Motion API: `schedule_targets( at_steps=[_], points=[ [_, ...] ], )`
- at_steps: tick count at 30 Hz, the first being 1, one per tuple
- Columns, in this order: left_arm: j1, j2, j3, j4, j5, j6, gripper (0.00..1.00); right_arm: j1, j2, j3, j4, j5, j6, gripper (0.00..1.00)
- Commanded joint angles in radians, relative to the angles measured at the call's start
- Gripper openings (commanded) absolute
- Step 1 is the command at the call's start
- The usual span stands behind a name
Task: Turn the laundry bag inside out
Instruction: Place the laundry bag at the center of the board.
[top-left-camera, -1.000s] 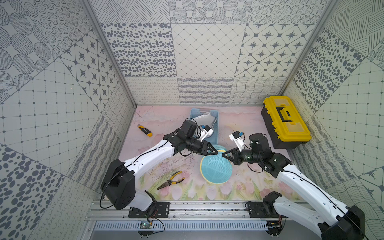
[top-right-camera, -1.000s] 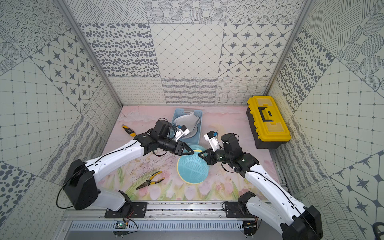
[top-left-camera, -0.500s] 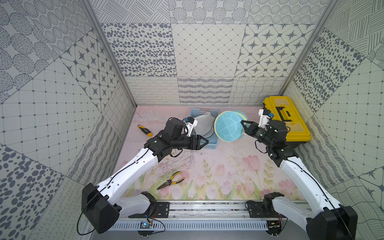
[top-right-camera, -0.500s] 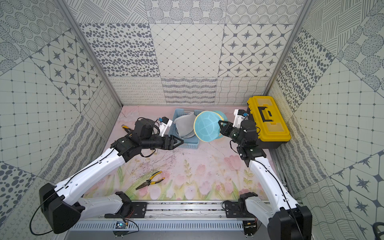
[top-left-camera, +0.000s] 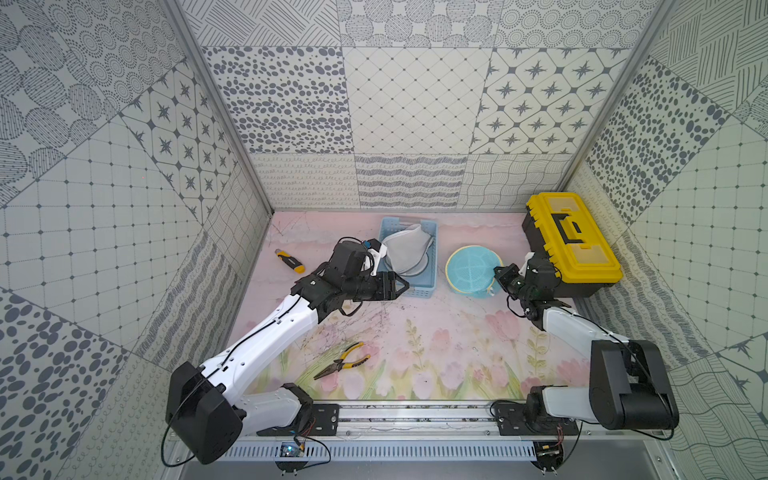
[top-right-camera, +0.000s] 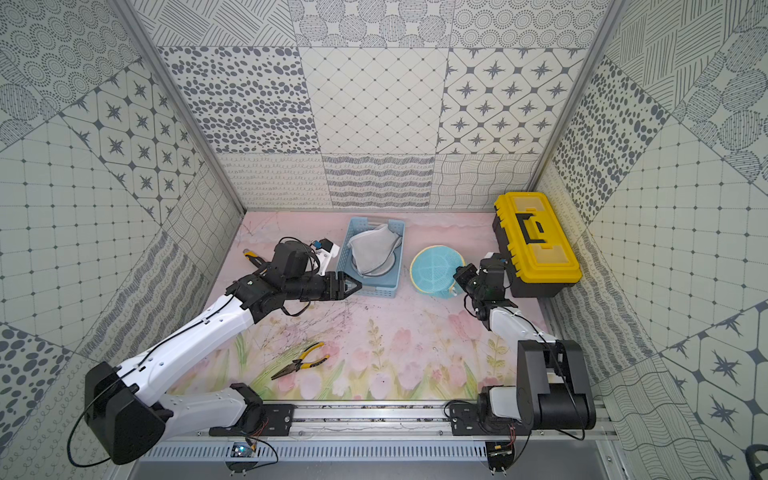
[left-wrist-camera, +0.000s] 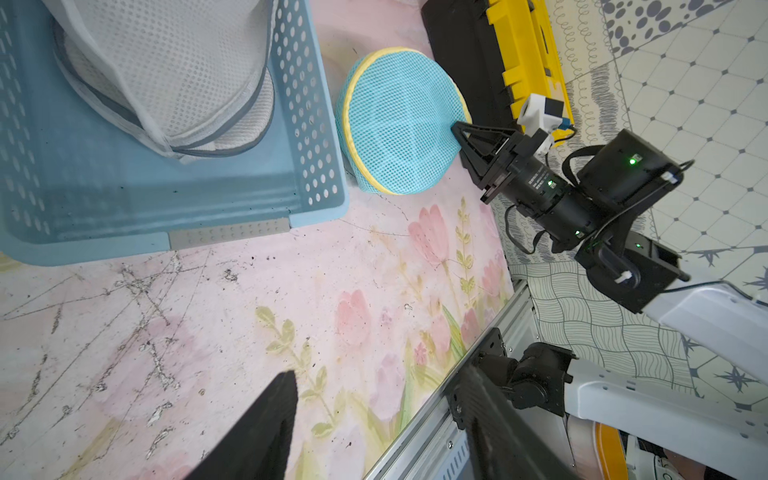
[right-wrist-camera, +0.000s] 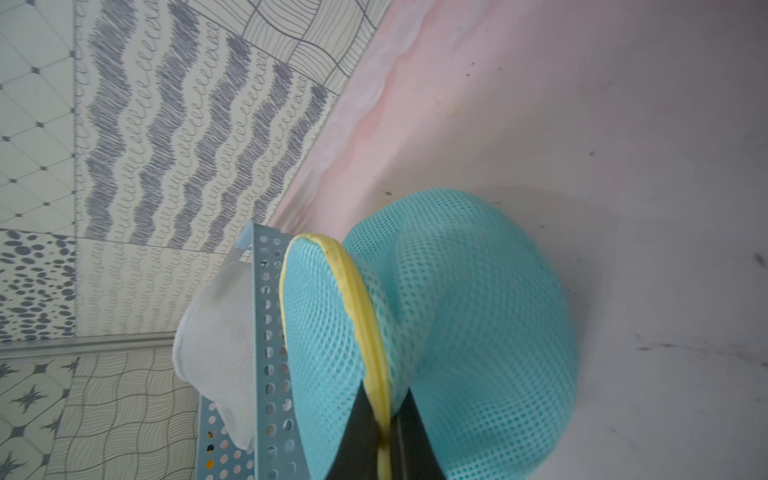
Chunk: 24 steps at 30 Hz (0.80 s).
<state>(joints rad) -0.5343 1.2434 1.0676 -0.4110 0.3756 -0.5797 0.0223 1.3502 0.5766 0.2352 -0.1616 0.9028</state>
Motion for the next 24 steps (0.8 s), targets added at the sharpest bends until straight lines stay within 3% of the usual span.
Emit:
schedule_targets(
  at_steps=[1, 4, 7, 11, 16, 19, 24],
  points=[
    [0.013, 0.010, -0.010, 0.011, -0.026, -0.026, 0.69, -0.004, 0.038, 0.005, -0.026, 0.126, -0.029, 0.10],
    [0.018, 0.015, -0.019, 0.022, -0.012, -0.040, 0.70, -0.002, 0.052, 0.004, -0.023, 0.110, -0.020, 0.50],
    [0.023, 0.015, -0.020, 0.016, -0.010, -0.045, 0.71, 0.001, -0.004, -0.001, -0.041, 0.119, -0.007, 0.76],
    [0.033, 0.010, -0.024, 0.010, -0.023, -0.053, 0.72, 0.008, -0.088, 0.006, -0.125, 0.143, 0.002, 0.95],
    [0.041, 0.002, -0.028, -0.006, -0.042, -0.053, 0.72, 0.055, -0.282, -0.024, -0.280, 0.283, 0.030, 0.97],
    [0.046, -0.010, -0.035, -0.017, -0.059, -0.049, 0.73, 0.105, -0.386, -0.021, -0.285, 0.276, -0.037, 0.97],
    [0.055, -0.013, -0.052, -0.025, -0.084, -0.050, 0.72, 0.275, -0.217, 0.199, -0.320, 0.075, -0.335, 0.96]
  ],
)
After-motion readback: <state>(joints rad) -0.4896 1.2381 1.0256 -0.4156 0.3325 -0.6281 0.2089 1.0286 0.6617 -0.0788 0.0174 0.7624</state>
